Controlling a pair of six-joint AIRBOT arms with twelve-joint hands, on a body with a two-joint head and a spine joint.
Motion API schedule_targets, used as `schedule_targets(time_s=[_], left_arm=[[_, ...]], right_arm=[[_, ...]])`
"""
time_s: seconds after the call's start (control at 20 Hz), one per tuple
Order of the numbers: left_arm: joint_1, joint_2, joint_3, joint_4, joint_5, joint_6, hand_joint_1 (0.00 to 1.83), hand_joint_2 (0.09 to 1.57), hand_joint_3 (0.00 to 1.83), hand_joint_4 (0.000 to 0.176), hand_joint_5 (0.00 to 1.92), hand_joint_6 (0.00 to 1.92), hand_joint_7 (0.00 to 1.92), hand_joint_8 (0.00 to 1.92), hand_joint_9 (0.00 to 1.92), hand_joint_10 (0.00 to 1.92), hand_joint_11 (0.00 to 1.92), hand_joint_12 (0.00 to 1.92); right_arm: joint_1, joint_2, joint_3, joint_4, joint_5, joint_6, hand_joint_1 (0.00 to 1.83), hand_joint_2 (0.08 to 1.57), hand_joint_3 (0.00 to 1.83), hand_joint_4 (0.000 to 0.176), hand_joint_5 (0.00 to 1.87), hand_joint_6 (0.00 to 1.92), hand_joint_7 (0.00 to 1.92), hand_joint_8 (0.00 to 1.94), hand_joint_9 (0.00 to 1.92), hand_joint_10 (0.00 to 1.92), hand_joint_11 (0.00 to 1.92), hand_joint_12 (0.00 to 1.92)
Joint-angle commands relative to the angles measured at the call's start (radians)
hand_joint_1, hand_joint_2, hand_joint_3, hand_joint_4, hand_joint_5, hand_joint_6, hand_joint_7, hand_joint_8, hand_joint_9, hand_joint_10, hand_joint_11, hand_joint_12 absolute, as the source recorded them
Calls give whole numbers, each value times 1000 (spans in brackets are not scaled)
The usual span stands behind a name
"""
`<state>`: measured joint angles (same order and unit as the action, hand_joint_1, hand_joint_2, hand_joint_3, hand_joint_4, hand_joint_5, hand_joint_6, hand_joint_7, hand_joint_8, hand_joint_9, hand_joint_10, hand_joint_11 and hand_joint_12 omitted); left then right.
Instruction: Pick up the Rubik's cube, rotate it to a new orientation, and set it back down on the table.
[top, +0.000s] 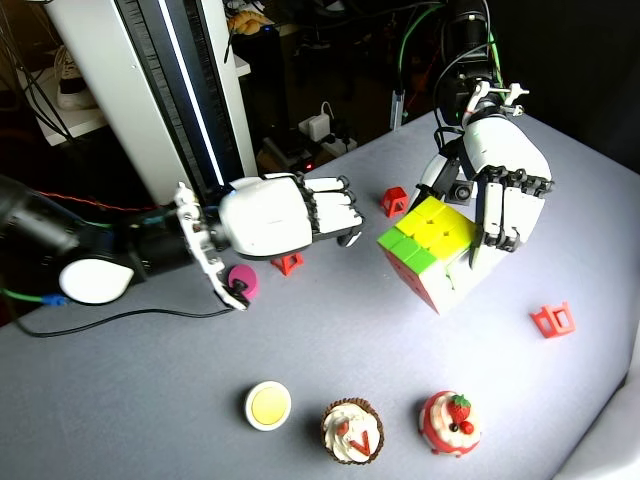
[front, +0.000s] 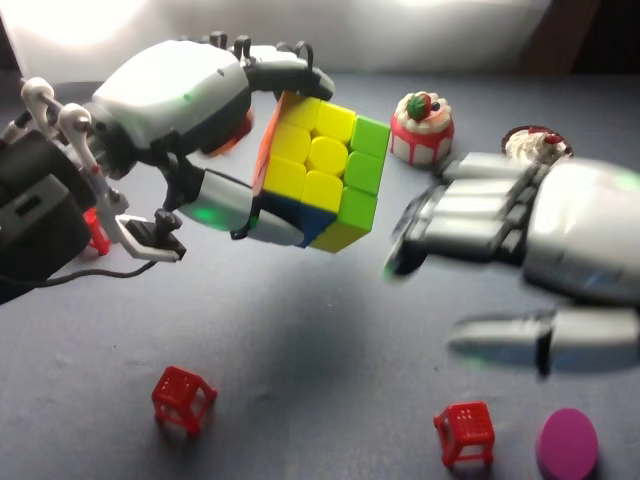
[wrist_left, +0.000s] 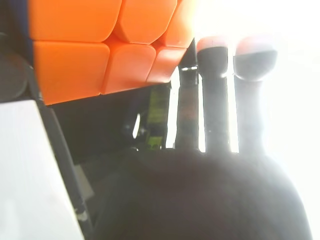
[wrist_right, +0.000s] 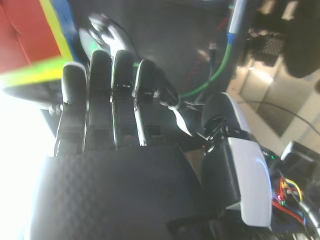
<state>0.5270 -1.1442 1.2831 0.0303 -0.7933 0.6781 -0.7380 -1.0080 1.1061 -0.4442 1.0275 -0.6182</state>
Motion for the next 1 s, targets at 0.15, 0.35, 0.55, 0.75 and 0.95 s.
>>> schedule_targets(time_s=[0.15,0.35,0.55,0.75,0.95], left_arm=[[12,-8,1,-40,-164,-26,1136,718,961,0,899,1435,1327,1916,1539,1921,1630,1921],[22,-24,5,-44,-176,-39,1179,938,698,0,767,1313,787,1921,1224,1921,1325,1921],[49,-47,17,-68,-174,-67,1195,892,833,0,743,1367,751,1919,1121,1921,1193,1921],[64,-85,60,-91,-96,-92,1207,567,1464,0,981,1669,956,1921,1130,1921,1212,1921],[44,-95,81,-63,6,-82,1158,880,859,0,774,1539,712,1806,691,1910,726,1921]], right_arm=[[15,41,-19,111,170,5,0,1385,32,0,108,1328,145,1308,241,1730,141,1921],[15,54,-3,163,177,5,0,1328,8,0,180,1032,231,973,112,1451,7,1921],[15,54,16,195,176,5,0,1341,11,0,108,1061,91,903,0,1316,0,1921],[15,54,26,211,168,5,0,1348,10,0,17,1071,24,799,0,1167,0,1921],[15,54,31,219,160,5,0,1364,12,0,12,1085,26,751,0,1198,0,1909]])
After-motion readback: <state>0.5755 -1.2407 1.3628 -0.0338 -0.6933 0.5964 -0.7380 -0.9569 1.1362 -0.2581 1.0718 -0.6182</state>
